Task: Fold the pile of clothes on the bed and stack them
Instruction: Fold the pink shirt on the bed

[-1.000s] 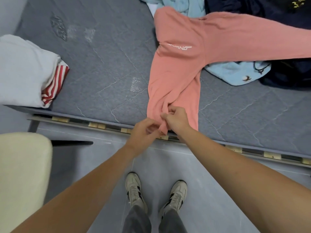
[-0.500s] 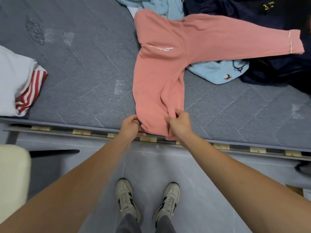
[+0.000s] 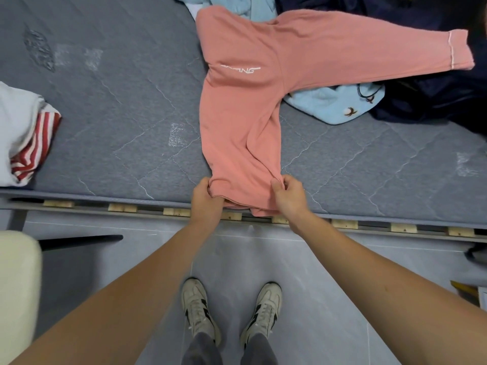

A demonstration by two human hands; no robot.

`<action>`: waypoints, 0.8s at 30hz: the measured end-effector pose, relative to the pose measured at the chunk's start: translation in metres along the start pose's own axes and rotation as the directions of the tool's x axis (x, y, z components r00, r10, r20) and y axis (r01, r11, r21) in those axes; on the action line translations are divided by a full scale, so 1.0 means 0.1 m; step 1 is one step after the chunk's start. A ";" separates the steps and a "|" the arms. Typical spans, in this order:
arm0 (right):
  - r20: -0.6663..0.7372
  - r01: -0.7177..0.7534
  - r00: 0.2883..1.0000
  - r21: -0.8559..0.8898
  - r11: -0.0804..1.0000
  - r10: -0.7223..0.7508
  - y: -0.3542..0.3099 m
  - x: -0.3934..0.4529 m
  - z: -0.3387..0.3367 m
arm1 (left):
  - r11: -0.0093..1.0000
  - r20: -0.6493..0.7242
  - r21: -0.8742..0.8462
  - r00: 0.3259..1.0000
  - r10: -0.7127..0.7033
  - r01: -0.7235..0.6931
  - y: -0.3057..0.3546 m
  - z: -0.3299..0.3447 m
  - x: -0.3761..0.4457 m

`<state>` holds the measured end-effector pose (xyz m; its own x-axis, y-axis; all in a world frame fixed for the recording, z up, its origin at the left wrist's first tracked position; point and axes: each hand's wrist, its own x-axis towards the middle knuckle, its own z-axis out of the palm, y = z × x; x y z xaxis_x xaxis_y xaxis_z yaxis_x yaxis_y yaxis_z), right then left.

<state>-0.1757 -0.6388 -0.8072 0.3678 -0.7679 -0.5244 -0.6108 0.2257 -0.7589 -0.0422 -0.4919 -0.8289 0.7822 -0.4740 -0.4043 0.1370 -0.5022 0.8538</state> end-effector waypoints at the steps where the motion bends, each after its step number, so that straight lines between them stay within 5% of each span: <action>1: 0.001 -0.001 1.000 -0.007 1.000 0.001 0.00 -0.01 0.00 | 1.000 -0.022 0.022 1.000 0.021 -0.020 -0.02 -0.02 -0.03; 7: -0.038 0.021 0.999 -0.085 0.996 -0.025 -0.04 -0.08 0.01 | 0.993 -0.151 0.066 0.982 0.109 -0.100 -0.04 -0.27 -0.24; 14: 0.018 0.046 0.999 -0.416 0.908 -0.042 0.15 -0.09 0.01 | 0.847 0.034 0.491 0.976 0.213 -0.202 -0.27 -0.76 -0.40; 21: -0.085 -0.058 0.996 -0.709 0.702 -0.004 0.26 -0.19 0.07 | 0.775 0.195 0.548 0.949 0.246 -0.314 -0.51 -0.81 -0.44; 24: -0.110 -0.118 0.992 -0.738 0.664 0.055 0.26 -0.21 0.02 | 0.793 0.182 0.554 0.966 0.182 -0.253 -0.57 -0.80 -0.43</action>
<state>-0.1979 -0.6160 -0.8169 0.2548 -0.8156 -0.5195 -0.9667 -0.2018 -0.1572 -0.0351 -0.3845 -0.8340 0.6705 -0.6808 -0.2949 -0.4265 -0.6789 0.5976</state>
